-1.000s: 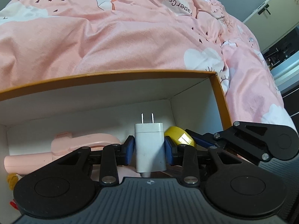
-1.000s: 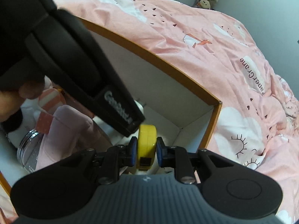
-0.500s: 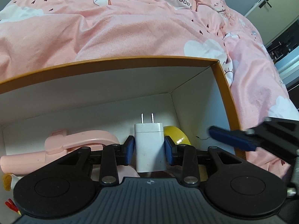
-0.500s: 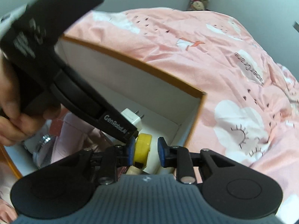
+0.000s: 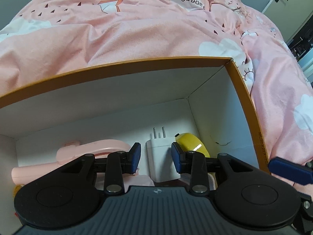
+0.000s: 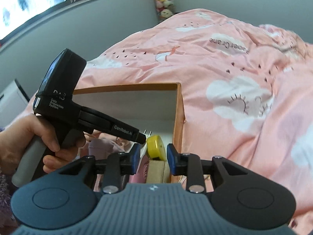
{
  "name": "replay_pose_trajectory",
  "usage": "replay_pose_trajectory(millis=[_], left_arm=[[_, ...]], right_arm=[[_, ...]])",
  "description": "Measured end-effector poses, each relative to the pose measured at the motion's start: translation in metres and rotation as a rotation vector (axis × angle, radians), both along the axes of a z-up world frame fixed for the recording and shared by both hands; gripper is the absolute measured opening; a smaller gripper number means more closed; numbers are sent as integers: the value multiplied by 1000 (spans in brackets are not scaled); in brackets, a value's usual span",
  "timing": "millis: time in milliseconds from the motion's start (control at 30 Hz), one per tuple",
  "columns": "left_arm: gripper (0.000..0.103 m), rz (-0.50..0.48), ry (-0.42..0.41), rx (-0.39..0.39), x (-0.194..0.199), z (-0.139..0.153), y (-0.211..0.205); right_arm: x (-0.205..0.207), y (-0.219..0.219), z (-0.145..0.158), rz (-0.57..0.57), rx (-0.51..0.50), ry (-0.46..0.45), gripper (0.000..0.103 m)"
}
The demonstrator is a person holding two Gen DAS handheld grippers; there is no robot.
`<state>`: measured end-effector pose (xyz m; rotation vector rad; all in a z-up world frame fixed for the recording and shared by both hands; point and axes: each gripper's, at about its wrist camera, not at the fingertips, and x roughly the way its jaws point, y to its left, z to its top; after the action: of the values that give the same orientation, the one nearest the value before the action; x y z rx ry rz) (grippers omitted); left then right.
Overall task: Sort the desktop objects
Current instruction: 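Carry the white charger and yellow tape measure over the shoebox with both grippers, then lower the tape measure into the shoebox and open the right gripper while the left releases the charger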
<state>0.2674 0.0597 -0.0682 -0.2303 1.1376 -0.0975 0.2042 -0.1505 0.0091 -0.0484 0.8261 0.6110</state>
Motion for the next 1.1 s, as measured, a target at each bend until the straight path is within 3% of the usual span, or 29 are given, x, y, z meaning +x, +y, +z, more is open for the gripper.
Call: replay_pose_trajectory(millis=[167,400,533,667,867,1100], left_arm=[[39,-8,-38,32,-14,14,-4],[39,-20,-131,135,-51,42,-12],[47,-23,-206,196,-84,57,-17],[48,-16,-269,226,-114,68,-23],[55,38,-340,233,-155,70,-30],[65,108,-377,297,-185,57,-35]], right_arm=[[-18,-11,-5,-62,41,4,34],[-34,-9,-14,-138,83,-43,38],[-48,-8,-19,-152,86,-68,43],[-59,-8,-27,-149,71,-91,45],[-71,-9,-29,-141,74,-147,48],[-77,-6,-33,-106,72,-173,51]])
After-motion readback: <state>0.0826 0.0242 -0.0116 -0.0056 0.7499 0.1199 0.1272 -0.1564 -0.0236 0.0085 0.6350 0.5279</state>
